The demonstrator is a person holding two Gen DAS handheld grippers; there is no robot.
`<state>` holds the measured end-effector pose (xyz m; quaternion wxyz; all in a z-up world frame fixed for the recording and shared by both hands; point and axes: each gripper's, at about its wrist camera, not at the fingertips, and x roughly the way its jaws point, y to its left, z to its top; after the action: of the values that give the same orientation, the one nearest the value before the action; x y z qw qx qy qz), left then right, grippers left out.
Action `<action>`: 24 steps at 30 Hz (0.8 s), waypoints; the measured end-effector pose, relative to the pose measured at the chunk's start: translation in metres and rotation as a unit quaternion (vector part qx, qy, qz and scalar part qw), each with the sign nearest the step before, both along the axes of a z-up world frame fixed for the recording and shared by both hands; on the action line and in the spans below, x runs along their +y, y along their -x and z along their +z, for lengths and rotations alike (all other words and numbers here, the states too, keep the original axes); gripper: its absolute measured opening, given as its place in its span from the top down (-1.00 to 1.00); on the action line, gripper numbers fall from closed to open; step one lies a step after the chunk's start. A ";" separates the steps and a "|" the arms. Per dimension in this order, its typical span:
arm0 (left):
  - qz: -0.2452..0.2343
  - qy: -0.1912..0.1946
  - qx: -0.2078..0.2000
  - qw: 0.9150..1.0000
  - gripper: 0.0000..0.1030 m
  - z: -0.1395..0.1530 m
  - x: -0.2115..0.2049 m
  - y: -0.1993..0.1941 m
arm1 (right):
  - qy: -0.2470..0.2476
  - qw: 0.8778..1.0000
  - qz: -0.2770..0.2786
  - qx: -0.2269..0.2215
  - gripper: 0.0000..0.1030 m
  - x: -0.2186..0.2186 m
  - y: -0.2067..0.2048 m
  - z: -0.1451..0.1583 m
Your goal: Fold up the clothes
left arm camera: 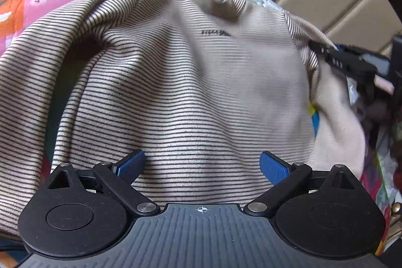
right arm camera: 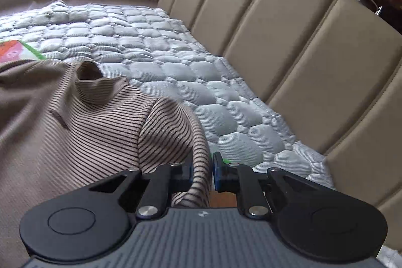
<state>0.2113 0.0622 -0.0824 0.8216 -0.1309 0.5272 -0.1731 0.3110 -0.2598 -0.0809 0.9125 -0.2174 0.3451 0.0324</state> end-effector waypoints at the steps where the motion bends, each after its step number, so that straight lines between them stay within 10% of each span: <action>1: -0.003 -0.008 0.000 1.000 -0.95 -0.001 -0.002 0.000 | 0.011 1.000 -0.010 0.017 0.75 -0.006 -0.012 -0.011; 5: -0.028 -0.039 -0.012 0.999 -1.00 -0.005 -0.012 0.003 | 0.000 0.999 -0.030 0.040 0.66 -0.025 -0.026 -0.042; 13: -0.021 -0.031 -0.006 0.999 -1.00 -0.008 -0.015 -0.001 | -0.076 0.997 -0.005 -0.007 -0.20 -0.033 0.056 0.029; 18: -0.010 -0.026 -0.004 1.000 -1.00 -0.007 -0.013 -0.002 | -0.129 0.989 0.059 0.033 -0.38 0.001 0.120 0.045; 24: 0.010 -0.027 -0.009 1.000 -1.00 -0.001 -0.005 0.001 | -0.001 0.997 0.072 0.033 -0.45 0.081 0.148 -0.001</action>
<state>0.2105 0.0573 -0.0835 0.8310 -0.1127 0.5231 -0.1520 0.1631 -0.1791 -0.0823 0.8961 -0.2396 0.3587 0.1050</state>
